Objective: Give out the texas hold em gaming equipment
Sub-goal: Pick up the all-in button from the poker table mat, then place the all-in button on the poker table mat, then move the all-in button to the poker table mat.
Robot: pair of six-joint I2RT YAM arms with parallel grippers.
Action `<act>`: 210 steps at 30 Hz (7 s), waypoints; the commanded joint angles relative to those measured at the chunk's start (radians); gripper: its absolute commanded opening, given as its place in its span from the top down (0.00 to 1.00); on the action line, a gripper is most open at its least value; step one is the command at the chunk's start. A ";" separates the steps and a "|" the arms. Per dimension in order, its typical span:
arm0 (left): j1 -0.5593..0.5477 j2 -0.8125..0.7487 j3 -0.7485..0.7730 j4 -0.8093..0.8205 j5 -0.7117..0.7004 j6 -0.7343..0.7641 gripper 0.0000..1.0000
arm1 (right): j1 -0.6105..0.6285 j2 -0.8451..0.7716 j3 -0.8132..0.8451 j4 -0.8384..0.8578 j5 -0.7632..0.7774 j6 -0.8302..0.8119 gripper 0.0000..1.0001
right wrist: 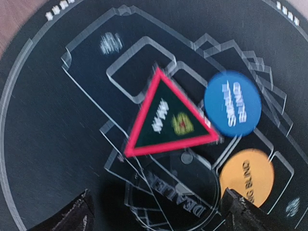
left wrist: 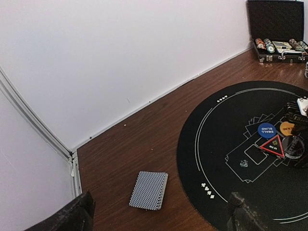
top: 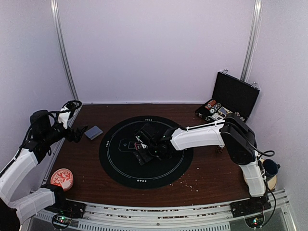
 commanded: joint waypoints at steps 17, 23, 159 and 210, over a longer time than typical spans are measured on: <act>-0.003 0.002 -0.012 0.062 -0.014 0.002 0.02 | 0.007 0.029 -0.045 0.023 0.008 0.045 0.25; -0.003 -0.001 -0.014 0.062 -0.013 0.002 0.02 | 0.011 0.045 -0.020 0.020 0.000 0.039 0.28; -0.003 -0.004 -0.022 0.059 -0.003 0.006 0.02 | -0.015 0.074 0.099 0.019 -0.091 -0.058 0.00; -0.534 0.678 0.320 -0.187 -0.097 0.223 0.02 | -0.046 -0.661 -0.674 0.299 0.149 0.061 0.00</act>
